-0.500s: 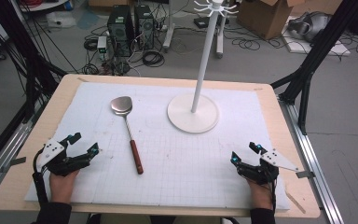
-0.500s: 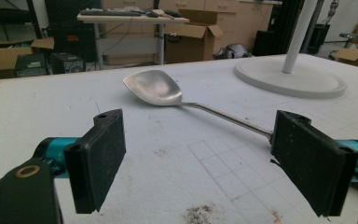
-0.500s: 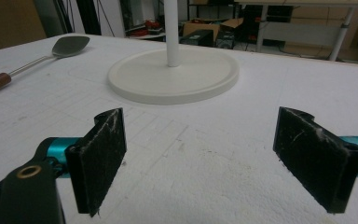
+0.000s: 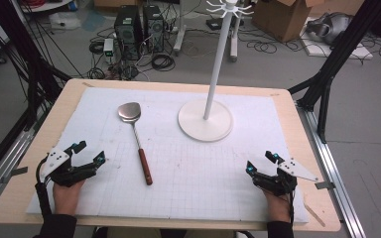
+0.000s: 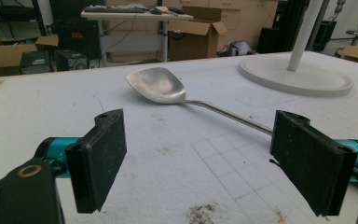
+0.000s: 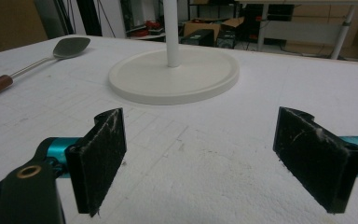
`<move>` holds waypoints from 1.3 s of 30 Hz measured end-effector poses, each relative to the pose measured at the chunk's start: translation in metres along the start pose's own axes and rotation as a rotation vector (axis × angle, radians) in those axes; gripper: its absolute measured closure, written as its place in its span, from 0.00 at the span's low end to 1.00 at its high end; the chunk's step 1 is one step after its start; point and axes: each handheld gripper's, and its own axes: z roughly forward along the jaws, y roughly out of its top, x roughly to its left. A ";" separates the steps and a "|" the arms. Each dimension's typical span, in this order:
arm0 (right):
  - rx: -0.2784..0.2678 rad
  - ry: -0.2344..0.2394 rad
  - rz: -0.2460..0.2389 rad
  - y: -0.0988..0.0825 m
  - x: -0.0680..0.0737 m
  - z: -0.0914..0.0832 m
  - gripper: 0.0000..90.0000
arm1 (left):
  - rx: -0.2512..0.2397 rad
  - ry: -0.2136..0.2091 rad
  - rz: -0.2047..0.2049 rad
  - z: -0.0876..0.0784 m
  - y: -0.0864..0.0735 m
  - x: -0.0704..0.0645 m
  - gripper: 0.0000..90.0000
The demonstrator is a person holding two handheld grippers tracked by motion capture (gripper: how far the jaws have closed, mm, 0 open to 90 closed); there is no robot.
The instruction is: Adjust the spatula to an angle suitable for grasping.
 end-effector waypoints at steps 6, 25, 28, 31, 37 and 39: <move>0.022 -0.010 -0.009 0.001 0.002 0.002 0.18 | -0.001 -0.007 0.001 0.000 0.000 0.000 0.21; 0.098 0.443 -0.062 0.040 0.094 0.063 0.67 | 0.000 -0.001 0.010 0.000 0.000 0.000 0.23; 0.124 0.497 -0.092 0.044 0.111 0.079 0.74 | -0.005 -0.005 0.008 -0.001 0.000 0.000 0.23; 0.138 0.538 -0.114 0.043 0.125 0.093 0.85 | -0.008 -0.003 0.007 -0.001 0.000 0.000 0.23; 0.214 0.594 -0.142 0.044 0.146 0.120 0.99 | -0.009 -0.008 0.006 -0.001 0.000 0.000 0.23; 0.274 0.613 -0.149 0.044 0.155 0.134 0.99 | -0.010 -0.008 0.007 -0.001 0.000 0.000 0.24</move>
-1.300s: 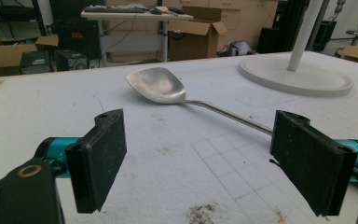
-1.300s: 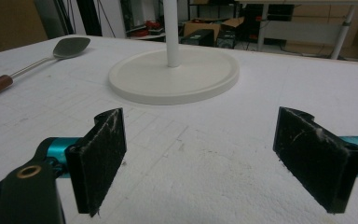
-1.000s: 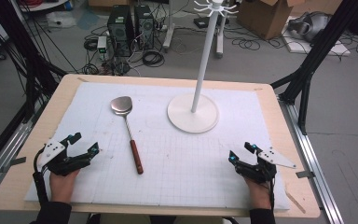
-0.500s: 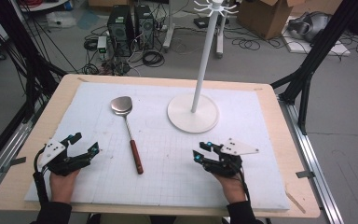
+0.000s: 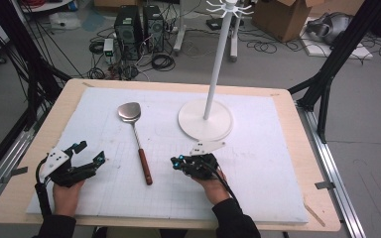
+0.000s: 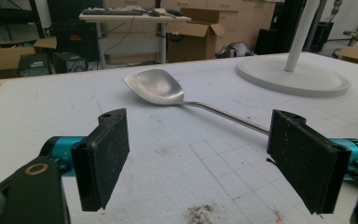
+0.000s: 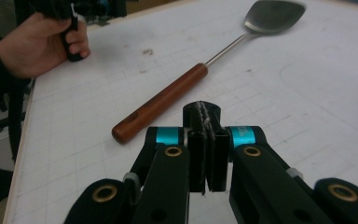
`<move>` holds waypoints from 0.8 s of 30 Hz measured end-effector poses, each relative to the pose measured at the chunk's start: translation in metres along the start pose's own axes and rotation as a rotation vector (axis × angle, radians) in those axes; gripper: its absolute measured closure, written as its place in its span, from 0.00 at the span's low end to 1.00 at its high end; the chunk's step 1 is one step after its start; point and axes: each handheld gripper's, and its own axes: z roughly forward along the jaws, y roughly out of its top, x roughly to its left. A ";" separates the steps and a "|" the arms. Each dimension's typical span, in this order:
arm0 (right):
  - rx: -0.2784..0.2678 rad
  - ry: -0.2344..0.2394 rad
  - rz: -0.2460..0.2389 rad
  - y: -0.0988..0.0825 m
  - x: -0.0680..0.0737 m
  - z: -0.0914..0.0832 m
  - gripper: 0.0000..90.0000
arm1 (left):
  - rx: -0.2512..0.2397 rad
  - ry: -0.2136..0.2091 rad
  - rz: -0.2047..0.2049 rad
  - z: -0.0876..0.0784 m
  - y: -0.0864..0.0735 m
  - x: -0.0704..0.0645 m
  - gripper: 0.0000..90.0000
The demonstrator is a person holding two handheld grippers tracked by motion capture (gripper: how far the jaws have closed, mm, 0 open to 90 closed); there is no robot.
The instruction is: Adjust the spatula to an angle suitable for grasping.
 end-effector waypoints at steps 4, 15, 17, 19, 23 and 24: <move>0.047 0.019 -0.002 0.003 0.001 0.014 0.99 | -0.003 -0.003 -0.001 0.000 0.000 0.000 0.24; 0.203 0.070 -0.068 0.010 0.011 0.059 0.99 | -0.009 -0.004 -0.007 -0.001 0.000 0.001 0.25; 0.219 0.075 -0.068 0.009 0.011 0.063 0.99 | -0.011 -0.005 -0.008 -0.001 0.000 0.001 0.25; 0.240 0.086 -0.070 0.007 0.013 0.067 0.99 | -0.011 -0.006 -0.007 -0.001 0.000 0.001 0.25; 0.255 0.102 -0.094 0.008 0.019 0.073 0.99 | -0.012 -0.005 -0.010 -0.001 0.000 0.001 0.25; 0.253 0.098 -0.103 0.009 0.020 0.074 0.99 | -0.012 -0.004 -0.010 -0.001 0.000 0.001 0.25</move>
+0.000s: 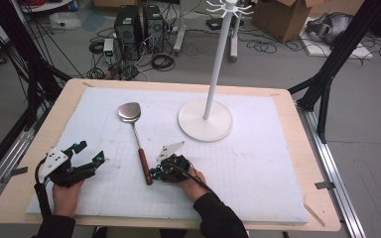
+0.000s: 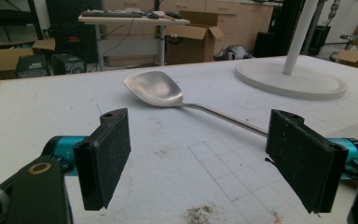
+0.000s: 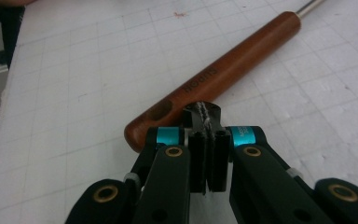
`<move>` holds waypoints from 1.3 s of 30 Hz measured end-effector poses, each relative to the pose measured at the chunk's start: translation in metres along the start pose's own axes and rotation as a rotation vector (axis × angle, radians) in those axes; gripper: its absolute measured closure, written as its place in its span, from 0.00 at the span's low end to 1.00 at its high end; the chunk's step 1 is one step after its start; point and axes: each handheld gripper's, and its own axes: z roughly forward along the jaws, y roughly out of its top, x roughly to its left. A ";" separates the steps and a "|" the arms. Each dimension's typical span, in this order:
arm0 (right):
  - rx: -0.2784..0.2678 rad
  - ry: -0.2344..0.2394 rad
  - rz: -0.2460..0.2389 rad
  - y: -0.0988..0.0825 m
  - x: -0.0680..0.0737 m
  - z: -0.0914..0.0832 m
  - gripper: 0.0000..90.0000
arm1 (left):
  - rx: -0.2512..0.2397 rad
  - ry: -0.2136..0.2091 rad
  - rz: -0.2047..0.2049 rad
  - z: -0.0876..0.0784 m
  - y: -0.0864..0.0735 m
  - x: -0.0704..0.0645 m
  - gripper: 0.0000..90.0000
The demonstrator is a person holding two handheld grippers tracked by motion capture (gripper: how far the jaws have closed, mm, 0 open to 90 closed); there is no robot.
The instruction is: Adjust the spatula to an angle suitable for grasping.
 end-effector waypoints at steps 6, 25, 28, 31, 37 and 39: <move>0.007 0.025 -0.004 0.005 0.004 0.007 0.99 | 0.002 0.000 0.002 0.000 0.000 0.000 0.25; 0.016 0.074 -0.082 0.038 0.025 0.048 0.99 | -0.003 -0.006 -0.002 -0.001 0.000 0.001 0.25; 0.010 0.078 -0.083 0.042 0.028 0.055 0.99 | -0.004 -0.008 -0.005 -0.001 0.000 0.001 0.25; 0.009 0.065 -0.065 0.042 0.024 0.046 0.97 | 0.001 -0.007 -0.016 0.000 0.000 0.002 0.26; -0.052 -0.053 -0.015 0.029 0.005 -0.002 0.74 | 0.088 0.013 -0.045 0.008 0.004 0.005 0.34; -0.064 -0.142 0.010 0.017 -0.003 -0.023 0.58 | 0.128 0.001 -0.093 0.013 0.006 0.007 0.33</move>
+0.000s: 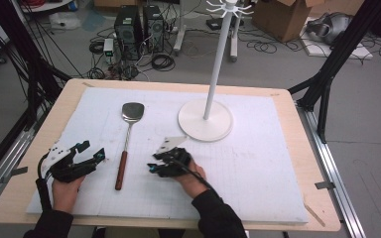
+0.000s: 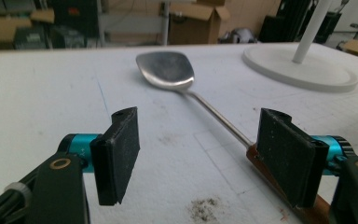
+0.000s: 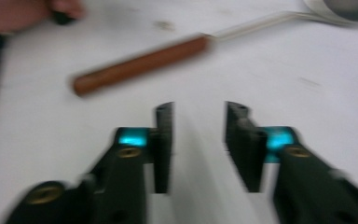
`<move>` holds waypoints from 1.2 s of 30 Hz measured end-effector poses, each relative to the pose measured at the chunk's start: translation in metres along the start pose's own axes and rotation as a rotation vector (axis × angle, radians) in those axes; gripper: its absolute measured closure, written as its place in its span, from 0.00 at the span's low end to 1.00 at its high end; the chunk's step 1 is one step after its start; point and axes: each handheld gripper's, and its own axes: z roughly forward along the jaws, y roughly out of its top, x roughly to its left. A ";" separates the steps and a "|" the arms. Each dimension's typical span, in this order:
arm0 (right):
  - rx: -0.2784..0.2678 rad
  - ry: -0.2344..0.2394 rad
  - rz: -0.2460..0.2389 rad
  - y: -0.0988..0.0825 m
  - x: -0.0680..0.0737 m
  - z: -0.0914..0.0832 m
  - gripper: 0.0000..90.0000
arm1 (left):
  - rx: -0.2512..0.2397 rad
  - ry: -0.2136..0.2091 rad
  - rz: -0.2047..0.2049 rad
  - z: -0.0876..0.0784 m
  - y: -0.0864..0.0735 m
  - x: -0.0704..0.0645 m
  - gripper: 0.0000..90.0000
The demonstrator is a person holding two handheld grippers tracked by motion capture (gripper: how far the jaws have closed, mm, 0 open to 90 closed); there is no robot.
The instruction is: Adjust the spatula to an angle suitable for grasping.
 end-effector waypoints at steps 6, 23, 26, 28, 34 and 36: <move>-0.017 -0.213 0.067 -0.040 -0.031 -0.056 0.26 | 0.102 -0.008 -0.042 0.021 0.015 -0.002 0.23; -0.197 -0.471 0.298 -0.143 -0.055 -0.173 0.21 | 0.448 0.029 0.027 0.103 0.038 -0.023 0.45; -0.206 -0.478 0.306 -0.150 -0.054 -0.179 0.21 | 0.465 0.042 0.017 0.109 0.037 -0.025 0.49; -0.216 -0.486 0.307 -0.152 -0.054 -0.182 0.21 | 0.471 0.058 0.013 0.113 0.037 -0.026 0.52; -0.221 -0.492 0.307 -0.153 -0.054 -0.185 0.21 | 0.461 0.073 -0.035 0.119 0.034 -0.025 0.64; -0.218 -0.489 0.309 -0.153 -0.055 -0.184 0.21 | 0.469 0.056 -0.043 0.119 0.034 -0.025 0.72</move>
